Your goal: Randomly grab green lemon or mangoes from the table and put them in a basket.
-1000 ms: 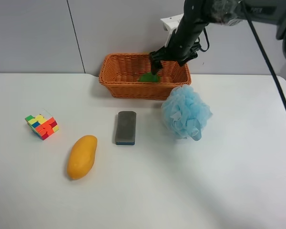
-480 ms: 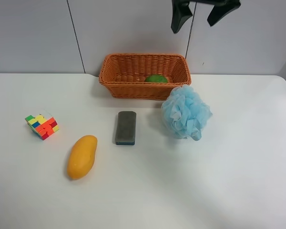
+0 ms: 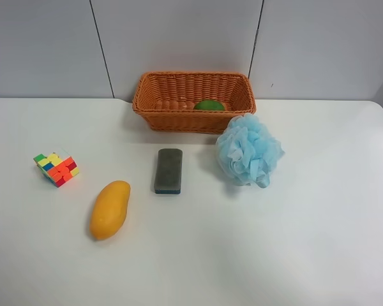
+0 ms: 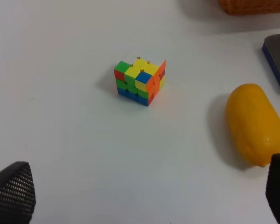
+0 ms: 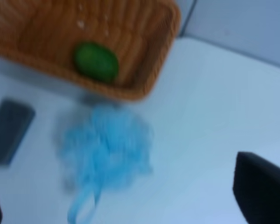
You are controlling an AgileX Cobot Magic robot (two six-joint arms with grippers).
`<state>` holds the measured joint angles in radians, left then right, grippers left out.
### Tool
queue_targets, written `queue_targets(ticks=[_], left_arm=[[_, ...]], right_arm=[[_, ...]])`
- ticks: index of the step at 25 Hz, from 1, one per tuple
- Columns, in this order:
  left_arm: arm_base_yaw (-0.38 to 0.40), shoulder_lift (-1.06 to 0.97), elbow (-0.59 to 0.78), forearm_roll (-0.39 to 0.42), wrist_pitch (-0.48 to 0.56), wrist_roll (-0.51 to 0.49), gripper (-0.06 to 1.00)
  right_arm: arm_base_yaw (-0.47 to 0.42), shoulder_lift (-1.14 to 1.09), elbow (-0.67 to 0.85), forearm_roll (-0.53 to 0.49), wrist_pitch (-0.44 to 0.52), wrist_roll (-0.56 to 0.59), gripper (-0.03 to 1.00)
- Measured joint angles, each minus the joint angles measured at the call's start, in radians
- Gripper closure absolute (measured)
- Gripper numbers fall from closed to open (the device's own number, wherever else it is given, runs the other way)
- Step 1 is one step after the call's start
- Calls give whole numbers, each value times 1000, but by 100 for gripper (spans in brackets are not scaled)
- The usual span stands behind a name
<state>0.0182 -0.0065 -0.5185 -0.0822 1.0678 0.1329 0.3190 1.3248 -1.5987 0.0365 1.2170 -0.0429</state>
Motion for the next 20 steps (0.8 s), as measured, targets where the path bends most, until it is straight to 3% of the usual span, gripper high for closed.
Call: queue_targets(ticks=[4,10,14,20], left_arm=[[0,0,0,0,0,0,-5],[0,0,0,0,0,0,-5],[0,0,0,0,0,0,-5],[0,0,0,0,1,0,-5]], right_arm=[[0,-290,316,-8,3,0,-2],[2,-745,672,-7,8,18,-2],[3,-1007,830,-10,6,43,-2],[3,-1265,999,-10,-81,43,-2]])
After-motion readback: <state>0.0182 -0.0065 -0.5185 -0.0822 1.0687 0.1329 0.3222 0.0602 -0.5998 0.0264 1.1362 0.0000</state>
